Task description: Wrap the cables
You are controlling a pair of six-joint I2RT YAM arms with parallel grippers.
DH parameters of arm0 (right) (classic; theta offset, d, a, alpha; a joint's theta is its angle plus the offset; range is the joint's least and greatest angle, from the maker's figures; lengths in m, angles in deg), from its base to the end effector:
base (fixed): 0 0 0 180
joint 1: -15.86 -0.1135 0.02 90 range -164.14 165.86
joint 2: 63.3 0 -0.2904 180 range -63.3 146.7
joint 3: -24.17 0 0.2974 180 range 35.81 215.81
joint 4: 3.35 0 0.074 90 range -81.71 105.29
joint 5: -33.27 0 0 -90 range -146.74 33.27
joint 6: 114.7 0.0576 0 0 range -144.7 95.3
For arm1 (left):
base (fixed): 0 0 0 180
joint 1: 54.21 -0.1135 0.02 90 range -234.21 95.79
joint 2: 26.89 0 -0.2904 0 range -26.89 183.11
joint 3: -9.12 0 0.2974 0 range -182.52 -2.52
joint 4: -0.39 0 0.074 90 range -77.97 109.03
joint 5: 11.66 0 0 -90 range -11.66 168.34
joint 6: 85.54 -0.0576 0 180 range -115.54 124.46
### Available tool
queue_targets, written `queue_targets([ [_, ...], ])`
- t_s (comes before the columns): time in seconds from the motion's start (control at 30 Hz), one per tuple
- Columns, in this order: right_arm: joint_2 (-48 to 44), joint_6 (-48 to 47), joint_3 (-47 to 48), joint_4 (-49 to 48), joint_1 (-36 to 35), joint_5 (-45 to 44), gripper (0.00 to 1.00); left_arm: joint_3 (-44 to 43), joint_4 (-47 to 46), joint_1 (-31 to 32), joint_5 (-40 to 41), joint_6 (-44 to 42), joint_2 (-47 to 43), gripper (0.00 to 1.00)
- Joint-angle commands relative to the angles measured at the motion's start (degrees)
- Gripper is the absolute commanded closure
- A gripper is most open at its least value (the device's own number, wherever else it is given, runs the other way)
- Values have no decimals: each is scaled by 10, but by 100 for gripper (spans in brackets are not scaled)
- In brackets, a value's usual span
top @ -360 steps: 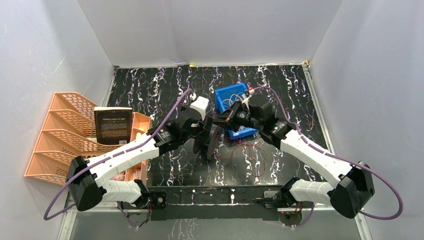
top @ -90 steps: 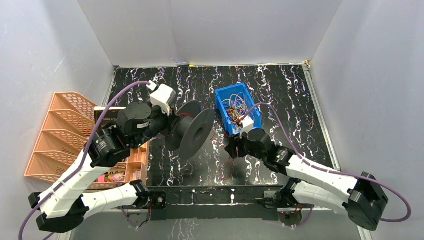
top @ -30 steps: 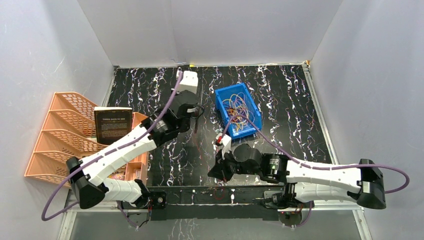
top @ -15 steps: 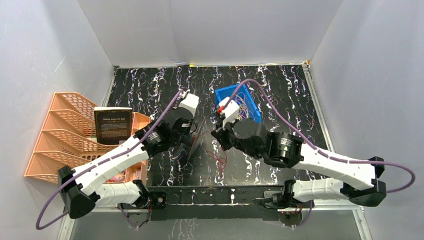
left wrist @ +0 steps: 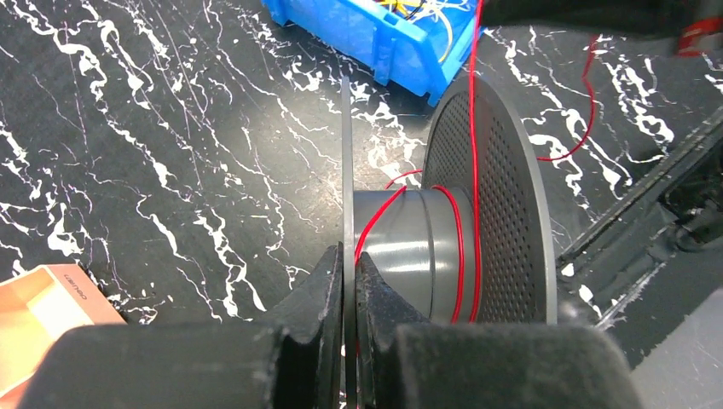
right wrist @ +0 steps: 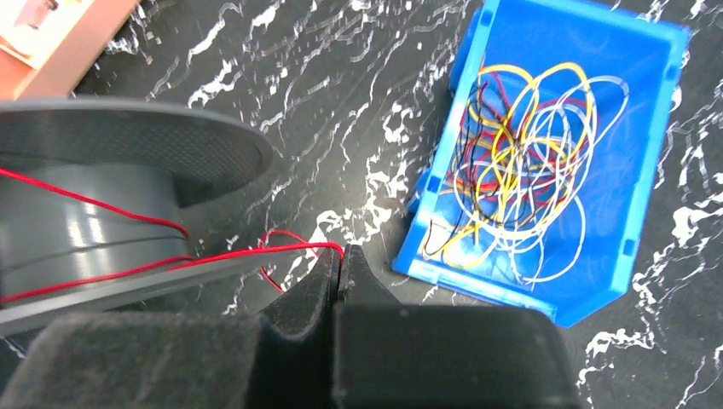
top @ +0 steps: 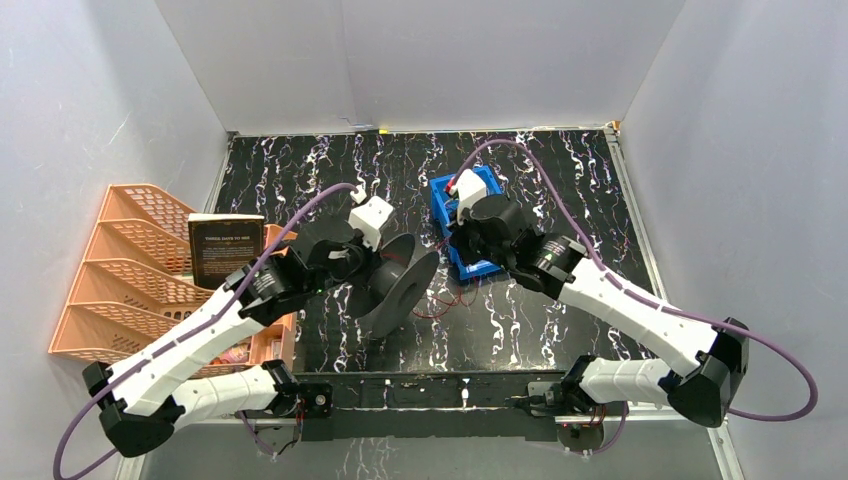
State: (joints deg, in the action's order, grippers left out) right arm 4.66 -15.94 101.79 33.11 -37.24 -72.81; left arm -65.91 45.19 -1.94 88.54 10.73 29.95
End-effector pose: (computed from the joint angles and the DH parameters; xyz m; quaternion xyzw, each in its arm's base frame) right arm 0.2047 0.2460 0.3743 -0.2504 0.8087 0.1645 0.5063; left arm 0.1675 -0.1998 0.3909 0.2881 0.7984 -0.1899 0.4935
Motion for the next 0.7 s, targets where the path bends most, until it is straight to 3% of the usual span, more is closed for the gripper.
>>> queue_targets([
  [0.0, -21, 1, -56, -53, 33, 10, 100, -43, 67, -1, -43, -13, -38, 100],
  [0.17, -48, 44, -140, -97, 52, 55, 100, -67, 78, 0, -75, 5, -60, 100],
  [0.37, -59, 97, -226, -169, 61, 129, 90, -86, 75, -1, -78, 19, -72, 100],
  [0.53, -69, 123, -267, -206, 62, 156, 79, -105, 76, -1, -57, 24, -69, 100],
  [0.67, -79, 129, -275, -213, 62, 169, 63, -121, 75, -1, -34, 29, -65, 100],
])
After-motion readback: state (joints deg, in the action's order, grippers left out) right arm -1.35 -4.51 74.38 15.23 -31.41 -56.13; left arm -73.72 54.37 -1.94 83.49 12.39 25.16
